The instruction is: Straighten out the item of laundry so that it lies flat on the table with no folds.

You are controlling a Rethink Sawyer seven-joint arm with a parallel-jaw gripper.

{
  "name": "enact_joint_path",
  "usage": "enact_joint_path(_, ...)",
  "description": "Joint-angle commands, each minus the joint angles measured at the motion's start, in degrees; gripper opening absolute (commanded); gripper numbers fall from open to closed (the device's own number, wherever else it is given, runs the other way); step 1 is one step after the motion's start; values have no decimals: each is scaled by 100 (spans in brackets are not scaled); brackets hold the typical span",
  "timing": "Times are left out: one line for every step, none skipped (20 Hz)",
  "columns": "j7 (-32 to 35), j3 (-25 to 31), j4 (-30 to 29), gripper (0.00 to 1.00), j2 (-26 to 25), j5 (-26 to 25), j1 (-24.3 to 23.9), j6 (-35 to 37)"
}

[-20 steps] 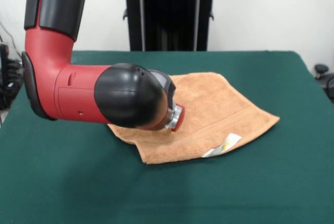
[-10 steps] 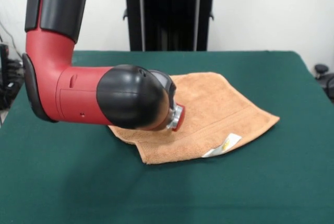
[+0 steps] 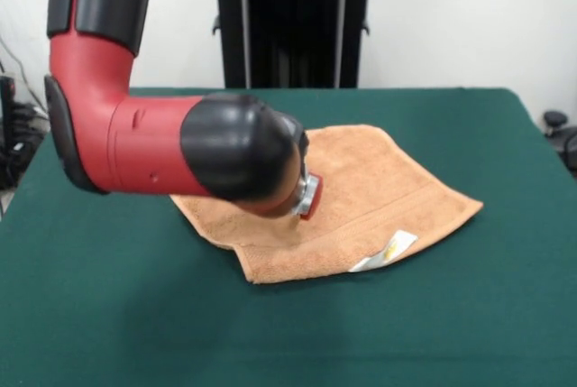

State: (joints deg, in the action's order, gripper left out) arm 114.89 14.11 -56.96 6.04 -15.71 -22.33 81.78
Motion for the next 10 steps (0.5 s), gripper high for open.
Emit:
enact_joint_path(-128, 64, -1627, 100, 918, -686, 44, -3131)
enact_joint_path(-54, 46, -1879, 100, 1111, -680, 29, -3187)
enact_joint_path(44, 34, -2277, 100, 1426, -614, 18, -3195)
enact_joint_path(101, 29, -2508, 100, 1601, -580, 6, -3208)
enact_joint_path(203, 4, -2850, 100, 1893, -524, 22, -3236)
enact_joint_path(233, 0, -3006, 100, 2030, -496, 21, -3240)
enact_joint_path(312, -20, -3238, 100, 2234, -433, 44, -3249)
enact_joint_path(339, -37, -3338, 100, 2334, -413, 62, -3260)
enact_joint_path(413, -63, -3508, 100, 2478, -380, 97, -3295)
enact_joint_path(423, -74, -3575, 100, 2547, -358, 115, -3292)
